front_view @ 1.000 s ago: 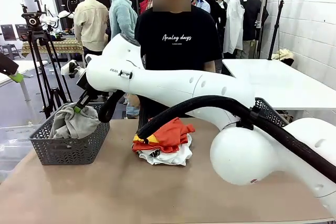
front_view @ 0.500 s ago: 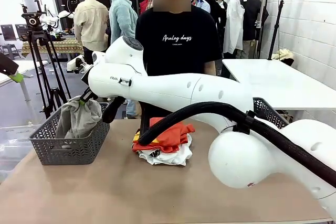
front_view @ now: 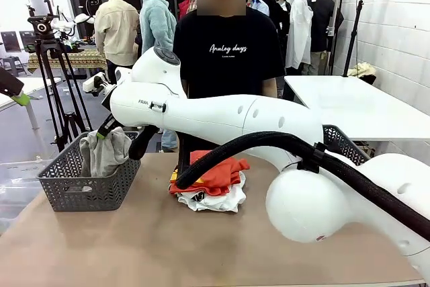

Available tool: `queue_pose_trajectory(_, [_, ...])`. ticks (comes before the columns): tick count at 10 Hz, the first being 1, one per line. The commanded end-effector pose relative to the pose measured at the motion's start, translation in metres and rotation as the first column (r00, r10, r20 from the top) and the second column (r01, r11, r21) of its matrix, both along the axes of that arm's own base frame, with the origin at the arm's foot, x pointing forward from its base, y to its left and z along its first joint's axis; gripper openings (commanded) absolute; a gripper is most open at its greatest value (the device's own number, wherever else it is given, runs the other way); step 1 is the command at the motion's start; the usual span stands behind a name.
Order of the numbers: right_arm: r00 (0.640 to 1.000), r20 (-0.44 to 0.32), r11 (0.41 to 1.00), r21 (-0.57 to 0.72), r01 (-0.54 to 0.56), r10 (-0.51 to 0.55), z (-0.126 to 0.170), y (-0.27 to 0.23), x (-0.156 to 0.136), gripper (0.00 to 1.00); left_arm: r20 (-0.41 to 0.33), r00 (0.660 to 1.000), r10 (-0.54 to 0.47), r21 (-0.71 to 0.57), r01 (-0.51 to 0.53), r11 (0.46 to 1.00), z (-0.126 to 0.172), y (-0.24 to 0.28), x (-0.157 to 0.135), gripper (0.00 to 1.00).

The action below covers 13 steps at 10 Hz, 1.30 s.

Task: Sort the tops and bottoms.
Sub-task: Sort the clothes according to human instructions.

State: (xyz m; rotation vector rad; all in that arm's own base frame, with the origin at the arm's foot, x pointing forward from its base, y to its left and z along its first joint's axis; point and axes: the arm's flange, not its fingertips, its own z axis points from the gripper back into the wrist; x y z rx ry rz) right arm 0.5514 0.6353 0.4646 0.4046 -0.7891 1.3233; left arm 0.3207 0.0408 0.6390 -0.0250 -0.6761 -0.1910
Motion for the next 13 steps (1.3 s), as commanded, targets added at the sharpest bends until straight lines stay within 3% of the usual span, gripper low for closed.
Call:
queue_pose_trajectory(1, [1.0,0.004,1.0,-0.015,-0.02,0.021,0.061,0.2,0.178,1.0,-0.001,1.0,-0.001,0.0,0.001,1.0,0.0,0.0,0.0,1.0])
queue_pose_trajectory(5, [0.999,0.033,0.999,0.031,-0.03,0.029,0.085,0.183,0.171,1.0,-0.001,1.0,-0.001,0.0,0.001,1.0,0.0,0.0,0.0,1.0])
queue_pose_trajectory(6, [1.0,0.002,1.0,-0.001,-0.03,0.03,0.089,0.174,0.17,1.0,-0.001,1.0,-0.001,0.0,0.001,1.0,0.0,0.0,0.0,1.0])
queue_pose_trajectory(7, [0.996,-0.083,0.992,-0.127,-0.028,0.017,0.085,0.163,0.172,1.0,-0.001,1.0,-0.001,0.0,0.001,1.0,0.0,0.0,0.0,1.0])
queue_pose_trajectory(8, [1.0,0.023,1.0,0.028,-0.006,0.006,0.026,-0.005,-0.001,1.0,-0.001,1.0,-0.001,0.0,0.001,1.0,0.0,0.0,0.0,1.0])
queue_pose_trajectory(13, [1.0,0.023,1.0,0.028,-0.006,0.006,0.026,-0.005,-0.001,1.0,-0.001,1.0,-0.001,0.0,0.001,1.0,0.0,0.0,0.0,1.0])
